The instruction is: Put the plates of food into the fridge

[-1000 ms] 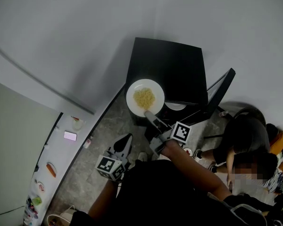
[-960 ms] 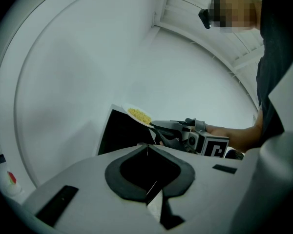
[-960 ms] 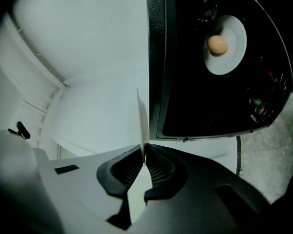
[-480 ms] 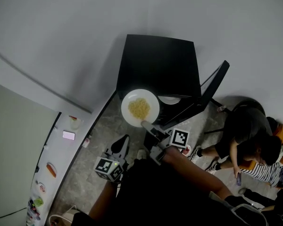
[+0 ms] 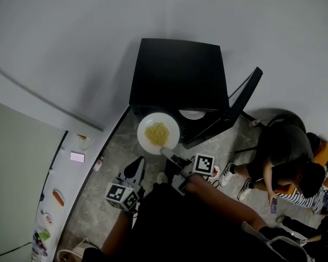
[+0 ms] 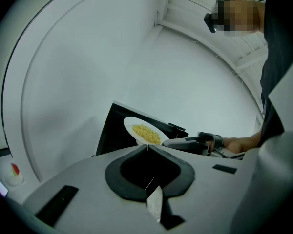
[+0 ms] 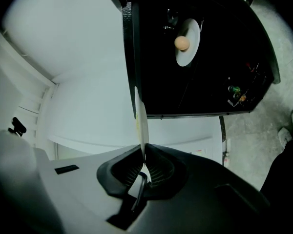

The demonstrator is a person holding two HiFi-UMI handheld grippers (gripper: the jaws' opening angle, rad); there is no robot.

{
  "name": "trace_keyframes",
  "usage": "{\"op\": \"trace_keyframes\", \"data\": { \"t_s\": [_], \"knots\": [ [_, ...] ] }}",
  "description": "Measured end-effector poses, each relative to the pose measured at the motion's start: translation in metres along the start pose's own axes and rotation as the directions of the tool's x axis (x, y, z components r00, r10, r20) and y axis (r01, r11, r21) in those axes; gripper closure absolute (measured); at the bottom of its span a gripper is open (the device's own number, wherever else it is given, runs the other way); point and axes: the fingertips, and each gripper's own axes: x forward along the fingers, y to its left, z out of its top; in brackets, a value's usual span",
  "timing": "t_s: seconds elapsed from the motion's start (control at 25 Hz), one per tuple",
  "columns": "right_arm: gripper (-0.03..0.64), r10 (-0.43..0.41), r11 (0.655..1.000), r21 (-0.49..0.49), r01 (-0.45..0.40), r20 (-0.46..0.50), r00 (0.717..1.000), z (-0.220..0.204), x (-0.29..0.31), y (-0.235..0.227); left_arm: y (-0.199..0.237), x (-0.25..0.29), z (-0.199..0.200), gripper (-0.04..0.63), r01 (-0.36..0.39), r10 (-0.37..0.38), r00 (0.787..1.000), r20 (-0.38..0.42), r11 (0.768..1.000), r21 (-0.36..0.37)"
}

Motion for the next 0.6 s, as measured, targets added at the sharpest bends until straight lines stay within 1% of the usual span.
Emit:
{"op": "trace_keyframes", "data": {
  "t_s": [0.08, 0.24, 0.4, 0.6],
  "knots": [
    [0.583, -0.021, 1.0, 0.002, 0.021, 0.001, 1.0, 0.002, -0.001, -0.011, 0.002, 0.0, -0.002, 0.572, 0.001, -0.001, 1.0, -0.007, 1.0, 0.016],
    [0.583, -0.054, 0.999, 0.008, 0.054, 0.013, 0.998, 0.007, 0.0, -0.032, 0.005, 0.0, -0.002, 0.572, -0.002, 0.002, 1.0, -0.011, 1.0, -0.009],
    [0.583, -0.093, 0.995, 0.036, 0.091, 0.046, 0.995, 0.018, 0.0, -0.055, 0.005, 0.002, -0.001, 0.572, 0.004, -0.004, 1.0, -0.016, 1.0, 0.001],
    [0.583, -0.123, 0.991, 0.05, 0.12, 0.057, 0.991, 0.03, 0.008, -0.074, 0.007, 0.007, 0.005, 0.571, 0.013, -0.013, 1.0, -0.021, 1.0, 0.006]
  ]
}}
